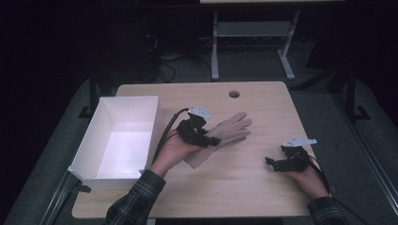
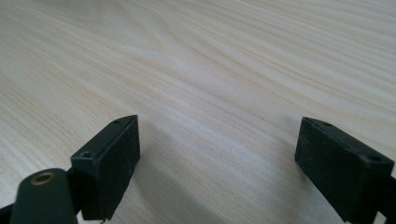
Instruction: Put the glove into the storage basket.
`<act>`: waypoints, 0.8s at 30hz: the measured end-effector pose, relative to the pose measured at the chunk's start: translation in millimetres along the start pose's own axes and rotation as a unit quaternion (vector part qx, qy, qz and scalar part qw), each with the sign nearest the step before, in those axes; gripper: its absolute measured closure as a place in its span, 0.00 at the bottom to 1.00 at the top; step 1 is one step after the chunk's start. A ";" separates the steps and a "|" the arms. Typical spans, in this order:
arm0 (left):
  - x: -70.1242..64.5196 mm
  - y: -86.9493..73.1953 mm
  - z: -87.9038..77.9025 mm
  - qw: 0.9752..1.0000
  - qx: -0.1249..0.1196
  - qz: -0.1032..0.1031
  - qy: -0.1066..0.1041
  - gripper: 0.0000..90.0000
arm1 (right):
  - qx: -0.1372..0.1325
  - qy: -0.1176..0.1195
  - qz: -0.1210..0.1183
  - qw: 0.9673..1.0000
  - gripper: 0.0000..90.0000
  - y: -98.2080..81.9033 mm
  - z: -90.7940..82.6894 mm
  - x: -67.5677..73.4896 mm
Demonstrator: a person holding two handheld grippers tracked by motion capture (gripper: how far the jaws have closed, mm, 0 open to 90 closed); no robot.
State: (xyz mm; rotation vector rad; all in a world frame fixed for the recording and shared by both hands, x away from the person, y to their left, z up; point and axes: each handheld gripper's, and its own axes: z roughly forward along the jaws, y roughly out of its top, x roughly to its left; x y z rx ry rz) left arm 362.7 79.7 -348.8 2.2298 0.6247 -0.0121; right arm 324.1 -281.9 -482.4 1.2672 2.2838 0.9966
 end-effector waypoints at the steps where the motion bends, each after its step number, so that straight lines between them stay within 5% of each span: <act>1: 0.7 0.6 -2.9 1.000 -0.001 0.000 0.003 0.74 | 0.000 0.000 0.000 1.000 0.15 0.0 0.0 0.0; 24: 14.0 7.4 -66.9 0.999 -0.021 -0.015 0.034 0.74 | 0.000 0.000 0.000 1.000 0.15 0.0 0.0 0.0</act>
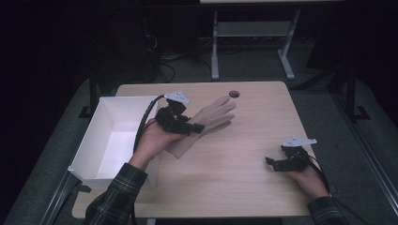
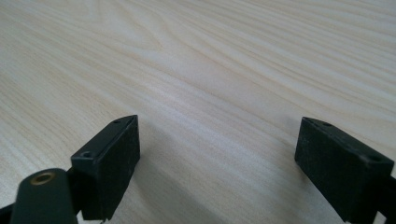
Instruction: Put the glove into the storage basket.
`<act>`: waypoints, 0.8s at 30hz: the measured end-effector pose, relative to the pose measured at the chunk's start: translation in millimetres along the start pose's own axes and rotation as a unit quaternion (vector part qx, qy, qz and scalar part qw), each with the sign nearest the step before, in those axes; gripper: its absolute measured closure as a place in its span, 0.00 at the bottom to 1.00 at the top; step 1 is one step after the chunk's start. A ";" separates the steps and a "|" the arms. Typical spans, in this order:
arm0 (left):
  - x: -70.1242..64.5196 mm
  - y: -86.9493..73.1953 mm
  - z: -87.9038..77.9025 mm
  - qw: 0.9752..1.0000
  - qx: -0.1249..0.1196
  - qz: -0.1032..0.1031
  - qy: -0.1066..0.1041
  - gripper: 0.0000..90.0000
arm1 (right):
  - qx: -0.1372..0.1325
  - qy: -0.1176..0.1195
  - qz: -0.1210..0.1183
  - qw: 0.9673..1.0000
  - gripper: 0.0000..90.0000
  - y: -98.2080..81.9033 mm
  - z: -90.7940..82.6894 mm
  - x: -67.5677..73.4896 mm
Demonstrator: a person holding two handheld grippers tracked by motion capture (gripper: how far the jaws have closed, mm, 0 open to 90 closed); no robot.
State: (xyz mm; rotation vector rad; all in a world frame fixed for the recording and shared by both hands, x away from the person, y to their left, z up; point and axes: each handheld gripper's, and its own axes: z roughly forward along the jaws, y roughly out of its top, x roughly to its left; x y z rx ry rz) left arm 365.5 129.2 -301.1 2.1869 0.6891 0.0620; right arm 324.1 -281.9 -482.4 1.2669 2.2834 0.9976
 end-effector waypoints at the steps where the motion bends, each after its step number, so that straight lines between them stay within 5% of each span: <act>1: 1.0 -0.3 -2.1 1.000 -0.003 -0.001 0.001 0.74 | 0.000 0.000 0.000 1.000 0.15 0.0 0.0 0.0; 24: 32.0 -23.9 -74.0 0.997 -0.045 -0.042 0.056 0.74 | 0.000 0.000 0.000 1.000 0.15 0.0 0.0 0.1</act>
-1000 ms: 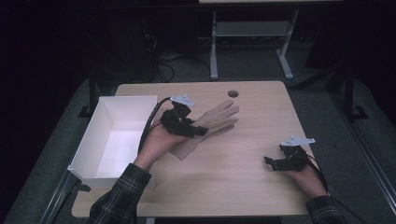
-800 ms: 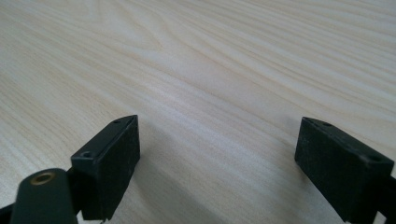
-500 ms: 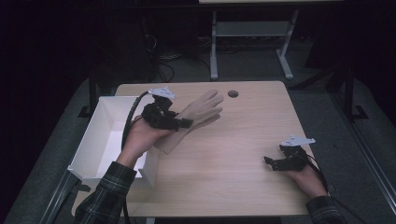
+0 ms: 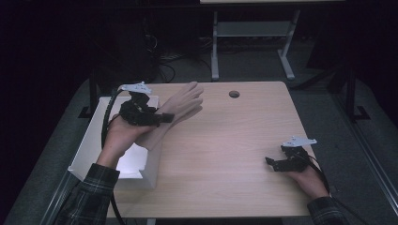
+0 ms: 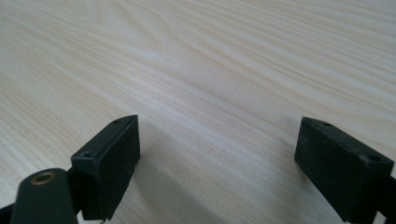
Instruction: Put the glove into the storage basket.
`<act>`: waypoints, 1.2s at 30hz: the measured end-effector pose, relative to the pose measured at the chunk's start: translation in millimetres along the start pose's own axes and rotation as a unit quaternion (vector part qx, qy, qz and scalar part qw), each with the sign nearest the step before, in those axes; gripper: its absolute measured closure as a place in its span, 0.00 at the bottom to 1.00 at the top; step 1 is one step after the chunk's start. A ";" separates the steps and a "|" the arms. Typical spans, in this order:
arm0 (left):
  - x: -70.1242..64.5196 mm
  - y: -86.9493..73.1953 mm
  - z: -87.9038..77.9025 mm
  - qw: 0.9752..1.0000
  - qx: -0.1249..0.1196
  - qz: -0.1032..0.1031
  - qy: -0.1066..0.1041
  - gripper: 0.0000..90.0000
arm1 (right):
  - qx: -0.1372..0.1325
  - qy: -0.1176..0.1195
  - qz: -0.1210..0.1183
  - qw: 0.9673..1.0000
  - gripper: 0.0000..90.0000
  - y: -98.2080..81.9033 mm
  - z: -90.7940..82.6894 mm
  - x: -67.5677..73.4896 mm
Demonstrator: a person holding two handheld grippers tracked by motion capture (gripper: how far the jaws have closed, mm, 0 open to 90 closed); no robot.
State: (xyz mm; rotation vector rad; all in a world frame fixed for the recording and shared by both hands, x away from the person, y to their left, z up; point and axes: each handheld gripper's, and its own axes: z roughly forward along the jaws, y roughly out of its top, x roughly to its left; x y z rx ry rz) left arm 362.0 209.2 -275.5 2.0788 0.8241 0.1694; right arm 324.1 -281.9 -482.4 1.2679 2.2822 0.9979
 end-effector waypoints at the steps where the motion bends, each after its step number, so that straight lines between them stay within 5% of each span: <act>1: 2.0 -1.4 -2.8 1.000 -0.002 -0.003 0.003 0.74 | 0.000 0.000 0.000 1.000 0.15 0.0 0.0 0.0; 15: 33.1 -26.2 -41.8 0.997 -0.022 -0.041 0.053 0.74 | 0.000 0.000 0.000 1.000 0.15 0.0 0.0 0.0; 26: 63.2 -57.7 -67.0 0.990 -0.027 -0.081 0.116 0.74 | 0.000 -0.001 0.000 1.000 0.15 0.0 0.0 0.1; 33: 75.3 -79.1 -63.3 0.985 -0.014 -0.101 0.136 0.74 | 0.000 -0.001 0.001 1.000 0.15 0.0 0.0 0.1; 36: 77.0 -87.7 -54.7 0.985 -0.010 -0.106 0.133 0.74 | 0.000 -0.001 0.000 1.000 0.15 0.0 0.1 0.0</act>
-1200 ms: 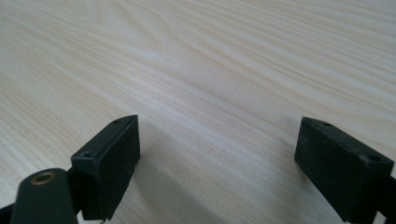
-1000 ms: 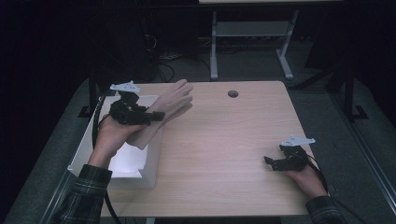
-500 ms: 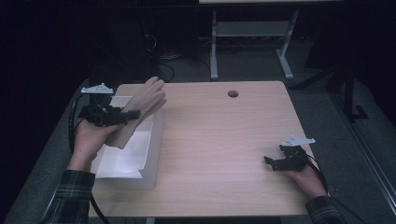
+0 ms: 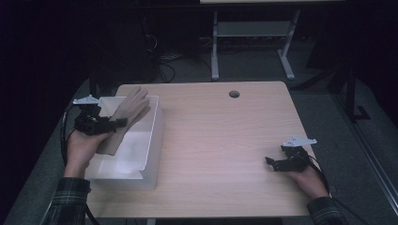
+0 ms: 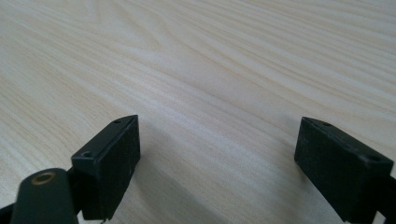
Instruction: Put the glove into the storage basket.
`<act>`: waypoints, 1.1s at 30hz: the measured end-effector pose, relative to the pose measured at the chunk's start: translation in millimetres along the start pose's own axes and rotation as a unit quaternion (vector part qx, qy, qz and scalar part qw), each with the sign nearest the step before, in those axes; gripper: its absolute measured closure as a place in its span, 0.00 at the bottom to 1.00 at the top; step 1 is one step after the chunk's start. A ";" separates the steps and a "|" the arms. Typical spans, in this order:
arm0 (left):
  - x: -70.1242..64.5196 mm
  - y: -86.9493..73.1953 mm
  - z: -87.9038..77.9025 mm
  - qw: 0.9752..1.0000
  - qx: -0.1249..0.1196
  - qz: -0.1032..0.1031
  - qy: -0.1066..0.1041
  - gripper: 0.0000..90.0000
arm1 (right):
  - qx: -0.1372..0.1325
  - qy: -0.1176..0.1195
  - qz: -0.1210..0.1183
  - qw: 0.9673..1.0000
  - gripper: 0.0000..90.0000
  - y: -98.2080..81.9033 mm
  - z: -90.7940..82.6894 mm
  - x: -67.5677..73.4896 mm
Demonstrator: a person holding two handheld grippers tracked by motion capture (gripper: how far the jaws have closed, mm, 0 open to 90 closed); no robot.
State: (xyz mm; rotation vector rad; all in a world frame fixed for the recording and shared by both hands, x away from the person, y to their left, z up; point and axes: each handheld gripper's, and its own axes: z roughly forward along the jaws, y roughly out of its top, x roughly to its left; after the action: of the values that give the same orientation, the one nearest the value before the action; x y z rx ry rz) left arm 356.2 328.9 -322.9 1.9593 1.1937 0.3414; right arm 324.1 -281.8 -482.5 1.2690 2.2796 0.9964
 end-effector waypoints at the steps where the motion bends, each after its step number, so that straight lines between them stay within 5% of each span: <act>1: -0.4 -1.6 1.8 1.000 0.004 -0.001 0.001 0.74 | 0.000 0.000 0.000 1.000 0.15 0.0 -0.1 0.0; 11: -1.2 -21.2 32.0 1.000 0.022 -0.005 0.001 0.74 | 0.000 0.000 0.000 1.000 0.15 0.0 0.0 0.0; 33: 4.1 -50.1 66.9 0.999 0.038 -0.019 0.020 0.74 | 0.000 0.000 0.000 1.000 0.15 0.0 0.0 0.0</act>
State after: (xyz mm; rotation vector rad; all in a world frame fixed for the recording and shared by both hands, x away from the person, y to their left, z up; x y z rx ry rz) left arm 366.3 311.3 -404.0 1.9996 1.2847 0.3222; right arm 324.1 -281.8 -482.5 1.2694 2.2798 0.9962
